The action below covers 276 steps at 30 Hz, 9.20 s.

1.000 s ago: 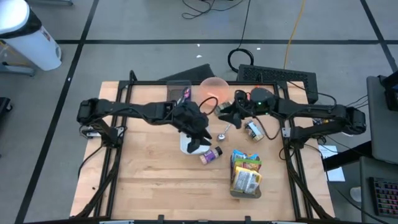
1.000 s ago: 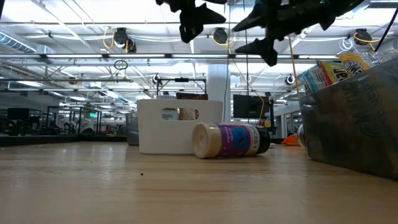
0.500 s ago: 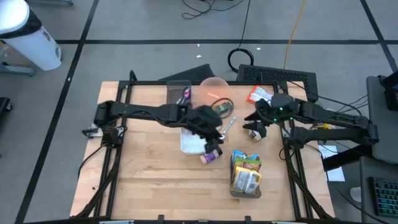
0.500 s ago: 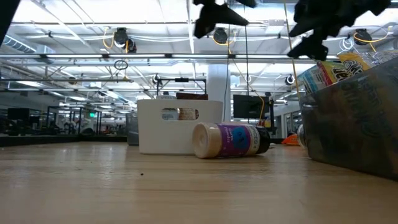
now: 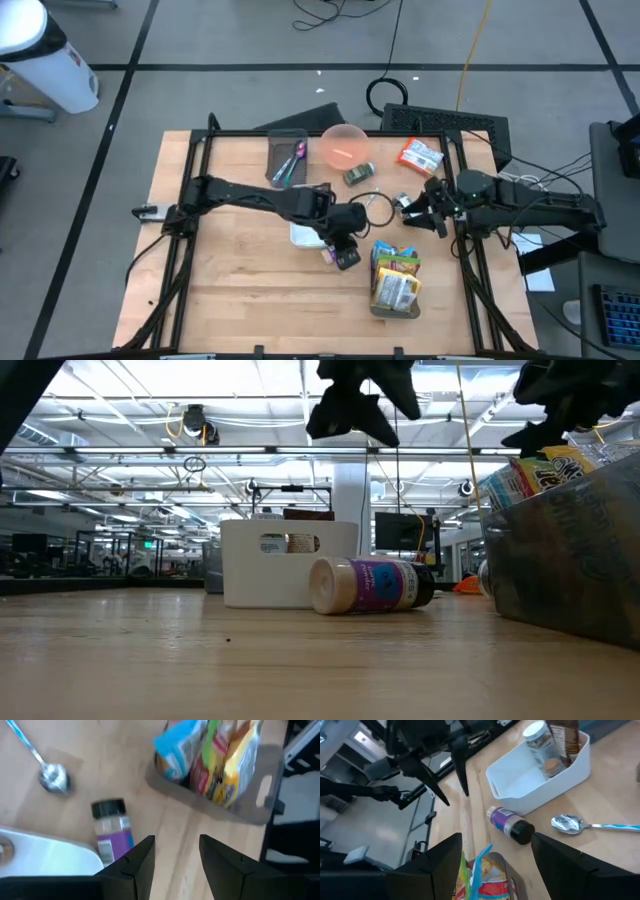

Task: Pick & Place Food Item
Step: Put the purple seasoning bottle into the white bin

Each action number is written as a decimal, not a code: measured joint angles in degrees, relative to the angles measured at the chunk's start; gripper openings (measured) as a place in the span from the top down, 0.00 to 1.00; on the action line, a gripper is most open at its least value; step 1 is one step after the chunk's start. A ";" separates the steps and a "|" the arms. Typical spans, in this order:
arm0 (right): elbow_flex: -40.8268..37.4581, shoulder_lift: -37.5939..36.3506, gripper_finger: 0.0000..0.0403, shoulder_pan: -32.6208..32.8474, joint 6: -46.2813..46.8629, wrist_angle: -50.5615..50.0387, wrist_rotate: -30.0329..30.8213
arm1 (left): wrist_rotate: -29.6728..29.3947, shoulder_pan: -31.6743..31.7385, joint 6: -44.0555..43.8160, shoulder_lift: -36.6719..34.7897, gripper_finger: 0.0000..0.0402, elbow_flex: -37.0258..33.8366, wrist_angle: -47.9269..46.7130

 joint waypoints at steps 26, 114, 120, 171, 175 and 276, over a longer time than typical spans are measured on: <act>-5.22 -7.23 0.45 0.81 4.56 5.51 -3.09 | 12.74 4.47 -6.01 -0.02 0.60 0.09 5.27; 37.65 59.01 0.43 4.53 -46.26 -13.50 -10.18 | -6.85 -1.45 9.52 -23.72 0.54 2.85 17.76; 38.38 65.53 0.35 6.28 -46.78 -13.27 -3.90 | -6.86 -1.39 12.44 -26.23 0.54 2.93 15.16; 38.34 79.37 0.41 10.90 -44.83 -9.70 4.77 | -9.99 -0.29 13.75 -31.69 0.54 2.95 4.12; 38.34 79.37 0.52 10.89 -44.69 -9.25 4.63 | -10.87 -0.29 13.68 -31.69 0.54 2.95 4.12; 43.76 33.73 0.53 1.36 -41.61 -22.66 24.22 | 2.78 15.48 -20.36 -11.80 0.16 2.93 15.85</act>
